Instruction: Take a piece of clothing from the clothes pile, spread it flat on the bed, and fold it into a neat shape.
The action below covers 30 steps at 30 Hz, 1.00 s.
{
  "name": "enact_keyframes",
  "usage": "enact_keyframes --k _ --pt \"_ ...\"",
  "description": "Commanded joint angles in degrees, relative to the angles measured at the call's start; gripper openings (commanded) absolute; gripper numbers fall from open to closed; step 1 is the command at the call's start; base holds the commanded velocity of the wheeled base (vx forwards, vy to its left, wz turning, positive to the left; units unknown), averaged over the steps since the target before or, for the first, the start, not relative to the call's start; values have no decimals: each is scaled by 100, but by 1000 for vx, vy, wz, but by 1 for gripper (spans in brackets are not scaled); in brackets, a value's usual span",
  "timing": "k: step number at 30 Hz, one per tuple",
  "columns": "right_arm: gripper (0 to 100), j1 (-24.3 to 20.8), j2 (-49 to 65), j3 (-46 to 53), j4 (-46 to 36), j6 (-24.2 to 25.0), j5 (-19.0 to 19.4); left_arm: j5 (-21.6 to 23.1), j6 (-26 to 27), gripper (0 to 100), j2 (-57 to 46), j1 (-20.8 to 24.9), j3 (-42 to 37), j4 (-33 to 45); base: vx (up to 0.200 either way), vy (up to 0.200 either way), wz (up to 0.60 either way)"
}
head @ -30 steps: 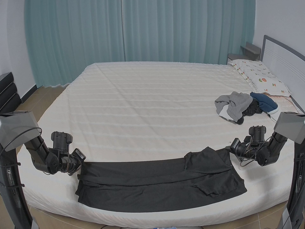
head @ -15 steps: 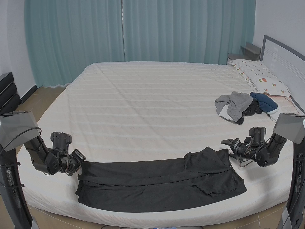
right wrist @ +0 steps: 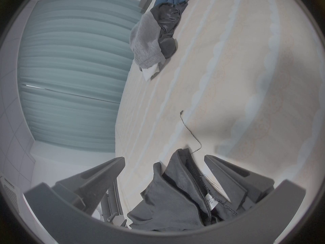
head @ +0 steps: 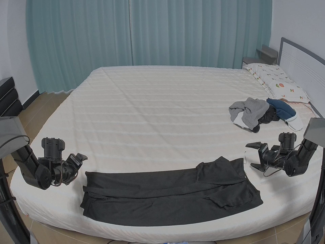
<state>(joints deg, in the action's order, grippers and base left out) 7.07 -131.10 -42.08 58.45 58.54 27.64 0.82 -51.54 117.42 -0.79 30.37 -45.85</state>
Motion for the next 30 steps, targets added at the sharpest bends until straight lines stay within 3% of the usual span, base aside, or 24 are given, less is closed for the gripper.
enact_keyframes --k 1,7,16,23,30 --pt "100 5 67 192 237 -9 14 41 -5 100 -246 79 -435 -38 -200 0 0" --pt "100 -13 58 209 245 -18 14 279 -286 100 -272 88 -611 -38 0 0 0" --pt "100 -22 23 227 272 -44 5 402 -392 100 -255 132 -848 -56 -200 0 0" --pt "100 -30 23 227 272 -53 5 402 -348 100 -176 343 -901 -135 0 0 0" --pt "100 -30 23 227 272 -53 5 261 -330 100 484 563 -919 -987 0 0 0"
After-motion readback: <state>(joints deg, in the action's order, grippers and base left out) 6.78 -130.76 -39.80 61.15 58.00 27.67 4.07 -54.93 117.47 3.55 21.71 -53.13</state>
